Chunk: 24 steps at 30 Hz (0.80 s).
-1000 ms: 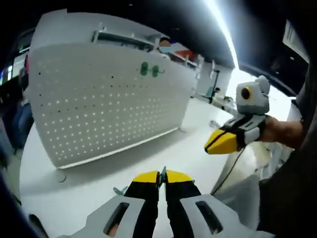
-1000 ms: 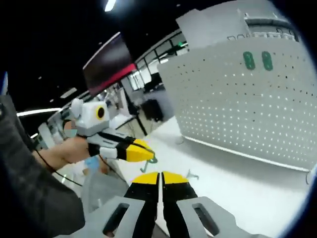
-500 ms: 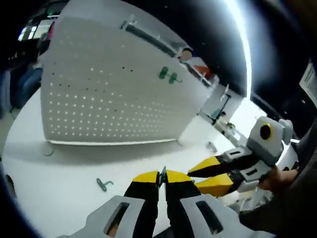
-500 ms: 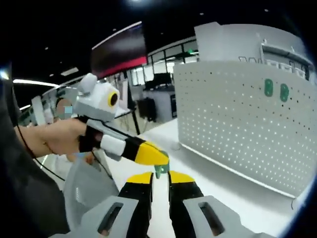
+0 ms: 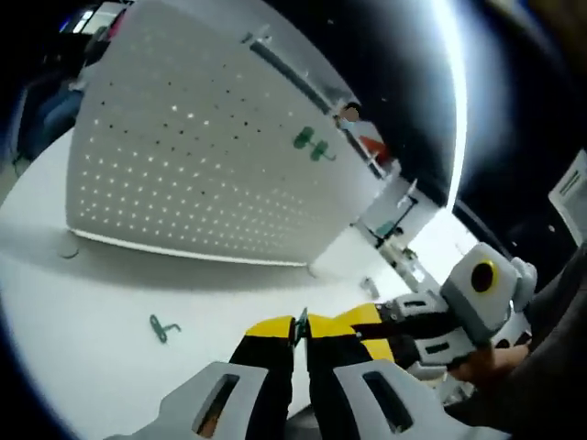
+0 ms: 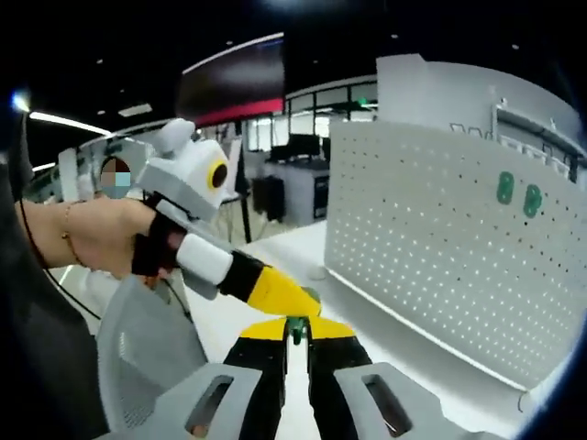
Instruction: Insert the hook assembly into the mounting plate slot until the hook locks in place.
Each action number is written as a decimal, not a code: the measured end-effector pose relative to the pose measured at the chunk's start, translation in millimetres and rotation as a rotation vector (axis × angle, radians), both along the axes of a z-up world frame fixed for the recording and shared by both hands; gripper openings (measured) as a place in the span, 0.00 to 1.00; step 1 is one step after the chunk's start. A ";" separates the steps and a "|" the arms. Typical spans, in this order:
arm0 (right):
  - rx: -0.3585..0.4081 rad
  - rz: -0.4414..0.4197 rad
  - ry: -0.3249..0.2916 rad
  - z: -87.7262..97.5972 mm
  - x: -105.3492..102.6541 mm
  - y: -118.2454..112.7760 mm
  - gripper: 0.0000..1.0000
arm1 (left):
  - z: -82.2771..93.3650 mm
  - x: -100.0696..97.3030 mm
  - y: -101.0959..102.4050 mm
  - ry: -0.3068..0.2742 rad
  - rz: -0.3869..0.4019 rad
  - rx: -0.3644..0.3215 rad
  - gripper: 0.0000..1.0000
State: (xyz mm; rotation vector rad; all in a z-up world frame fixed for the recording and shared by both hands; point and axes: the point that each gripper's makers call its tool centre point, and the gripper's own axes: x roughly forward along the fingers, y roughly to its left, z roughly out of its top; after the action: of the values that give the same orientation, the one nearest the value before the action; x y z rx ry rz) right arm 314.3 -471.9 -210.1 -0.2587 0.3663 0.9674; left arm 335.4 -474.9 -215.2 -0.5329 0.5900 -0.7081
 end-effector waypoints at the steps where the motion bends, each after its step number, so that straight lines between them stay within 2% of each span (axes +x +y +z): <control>1: -0.006 -0.004 -0.012 0.3 0.2 -0.3 0.03 | 0.3 0.1 0.5 -0.007 -0.004 0.005 0.03; 8: 0.004 -0.046 -0.062 7.4 4.5 -0.8 0.01 | 5.7 2.2 1.9 0.011 0.023 -0.050 0.03; 15: 0.014 -0.053 -0.085 10.7 5.2 -2.6 0.00 | 8.0 2.6 1.4 0.029 0.042 -0.097 0.03; 18: 0.048 -0.061 -0.077 14.1 4.7 -3.4 0.00 | 9.9 1.5 1.6 0.033 0.045 -0.122 0.04; 19: 0.051 -0.060 -0.079 15.0 4.5 -3.4 0.00 | 12.1 0.9 1.3 0.016 0.038 -0.127 0.04; 20: 0.056 -0.060 -0.080 16.4 4.4 -3.4 0.00 | 15.1 1.7 1.0 -0.040 0.018 -0.107 0.04; 21: 0.056 -0.054 -0.075 17.3 3.3 -2.8 0.00 | 15.1 -1.3 0.5 -0.024 0.021 -0.105 0.05; 24: 0.064 -0.050 -0.071 18.1 3.0 -2.0 0.00 | 16.6 -1.9 0.3 -0.043 0.007 -0.102 0.06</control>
State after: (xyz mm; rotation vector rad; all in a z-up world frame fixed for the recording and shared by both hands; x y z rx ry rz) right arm 317.3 -474.0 -192.1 -0.2244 0.2754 0.9165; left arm 333.5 -474.6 -198.5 -0.6123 0.5138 -0.7441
